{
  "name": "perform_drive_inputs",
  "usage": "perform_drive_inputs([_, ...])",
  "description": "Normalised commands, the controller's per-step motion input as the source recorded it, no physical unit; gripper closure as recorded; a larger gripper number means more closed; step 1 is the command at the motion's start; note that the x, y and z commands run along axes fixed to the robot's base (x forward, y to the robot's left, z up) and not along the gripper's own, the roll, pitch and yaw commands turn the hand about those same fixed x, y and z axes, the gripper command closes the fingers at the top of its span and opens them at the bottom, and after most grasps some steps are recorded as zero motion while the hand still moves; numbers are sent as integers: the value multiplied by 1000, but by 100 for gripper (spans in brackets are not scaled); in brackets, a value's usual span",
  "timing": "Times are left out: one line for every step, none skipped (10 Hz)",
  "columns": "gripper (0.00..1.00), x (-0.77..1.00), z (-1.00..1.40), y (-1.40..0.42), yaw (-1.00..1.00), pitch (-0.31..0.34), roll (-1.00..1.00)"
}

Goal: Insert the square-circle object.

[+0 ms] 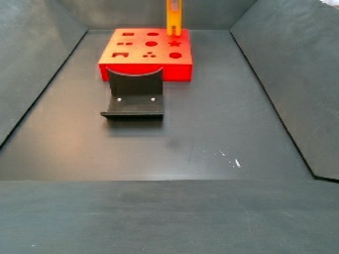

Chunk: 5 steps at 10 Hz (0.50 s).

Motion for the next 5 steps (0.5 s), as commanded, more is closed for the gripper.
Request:
perform_drive_inputs([100, -94, -780, -40, -6, -53, 154])
perform_drive_inputs([100, -177, -966, -40, -74, -114, 109])
perform_drive_inputs([100, -146, -943, -129, -97, -147, 97])
perform_drive_inputs([100, 0, -91, 0, 0, 0, 13])
perform_drive_inputs([100, 0, 0, 0, 0, 0, 0])
